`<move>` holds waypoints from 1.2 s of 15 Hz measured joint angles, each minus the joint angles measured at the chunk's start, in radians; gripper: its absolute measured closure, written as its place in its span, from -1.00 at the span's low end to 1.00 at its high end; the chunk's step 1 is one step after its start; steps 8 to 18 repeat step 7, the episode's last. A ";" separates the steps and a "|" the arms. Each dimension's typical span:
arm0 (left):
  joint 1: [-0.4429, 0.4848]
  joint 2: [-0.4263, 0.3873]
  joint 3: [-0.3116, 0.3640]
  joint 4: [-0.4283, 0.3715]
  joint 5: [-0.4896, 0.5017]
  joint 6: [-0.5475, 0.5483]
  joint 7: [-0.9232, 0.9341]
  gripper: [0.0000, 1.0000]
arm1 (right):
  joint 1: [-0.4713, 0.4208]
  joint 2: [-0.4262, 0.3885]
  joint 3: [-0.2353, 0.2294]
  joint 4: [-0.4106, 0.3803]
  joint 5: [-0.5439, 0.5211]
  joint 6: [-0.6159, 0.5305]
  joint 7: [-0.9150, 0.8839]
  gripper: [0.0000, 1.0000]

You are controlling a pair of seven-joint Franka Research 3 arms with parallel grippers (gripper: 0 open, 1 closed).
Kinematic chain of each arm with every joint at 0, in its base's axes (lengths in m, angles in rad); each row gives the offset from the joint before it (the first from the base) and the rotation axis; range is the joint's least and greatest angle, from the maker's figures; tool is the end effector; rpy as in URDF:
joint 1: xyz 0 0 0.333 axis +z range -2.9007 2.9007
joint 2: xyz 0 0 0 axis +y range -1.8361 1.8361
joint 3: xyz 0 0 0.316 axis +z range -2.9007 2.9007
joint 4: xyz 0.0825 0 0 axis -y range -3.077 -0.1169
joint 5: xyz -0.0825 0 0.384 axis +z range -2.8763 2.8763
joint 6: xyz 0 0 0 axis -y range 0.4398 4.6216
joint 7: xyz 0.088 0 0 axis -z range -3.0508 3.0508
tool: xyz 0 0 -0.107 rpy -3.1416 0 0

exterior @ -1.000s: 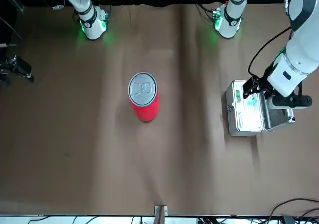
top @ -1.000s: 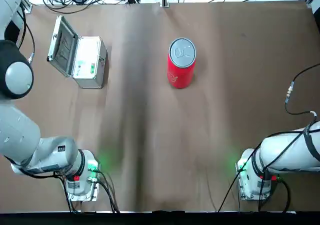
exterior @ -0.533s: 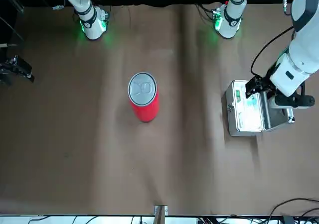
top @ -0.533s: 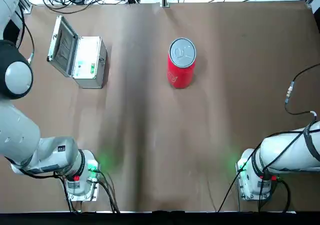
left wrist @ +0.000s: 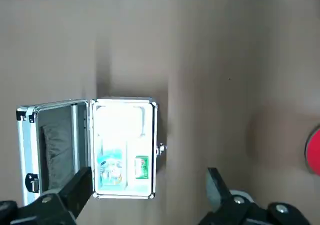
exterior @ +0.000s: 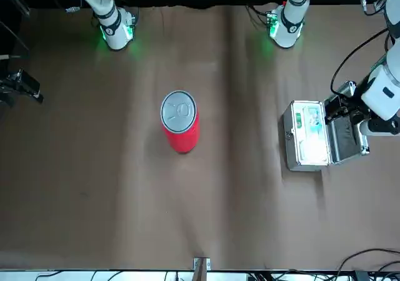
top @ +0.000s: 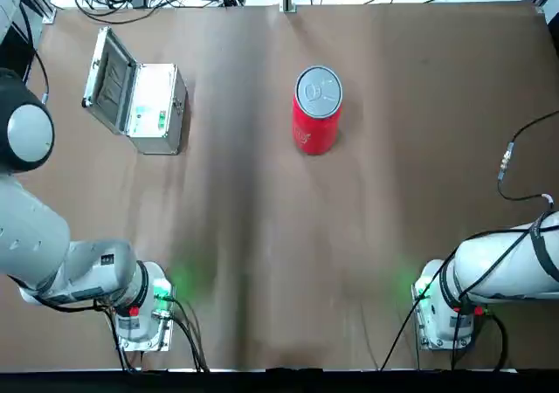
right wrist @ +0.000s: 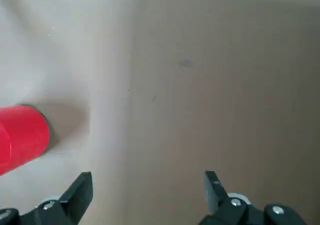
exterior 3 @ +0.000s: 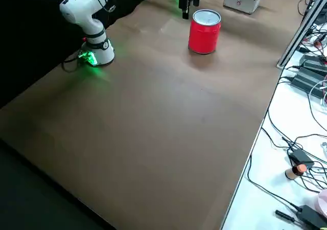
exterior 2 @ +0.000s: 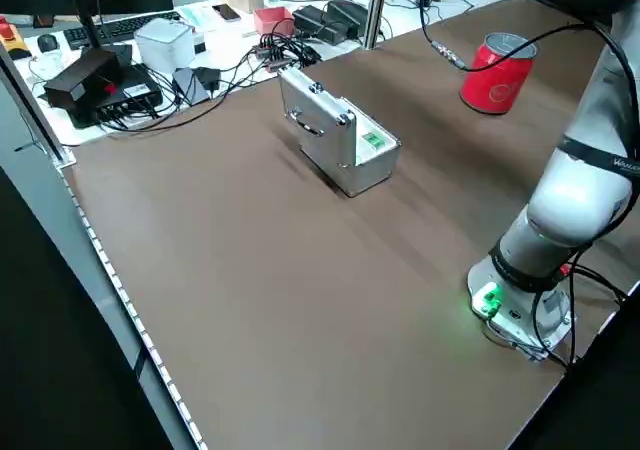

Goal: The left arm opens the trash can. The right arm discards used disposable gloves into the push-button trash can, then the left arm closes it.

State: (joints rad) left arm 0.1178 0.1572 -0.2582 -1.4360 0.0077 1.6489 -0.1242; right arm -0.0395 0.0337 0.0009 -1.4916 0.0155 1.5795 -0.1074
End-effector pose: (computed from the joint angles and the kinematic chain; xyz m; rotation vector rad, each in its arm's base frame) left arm 0.6050 -0.0718 0.6070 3.1004 -0.0191 0.0870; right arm 0.5663 -0.0202 0.6439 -3.1270 -0.1081 -0.0864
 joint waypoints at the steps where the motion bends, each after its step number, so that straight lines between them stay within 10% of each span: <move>1: 0.000 0.000 0.000 0.002 0.000 -0.001 -0.001 -1.00 | 0.000 0.000 -0.001 0.000 0.000 0.000 0.000 -0.97; 18: 0.000 0.000 0.000 0.004 0.000 -0.002 -0.004 -1.00 | -0.001 0.000 -0.001 -0.002 0.000 0.000 -0.017 -0.97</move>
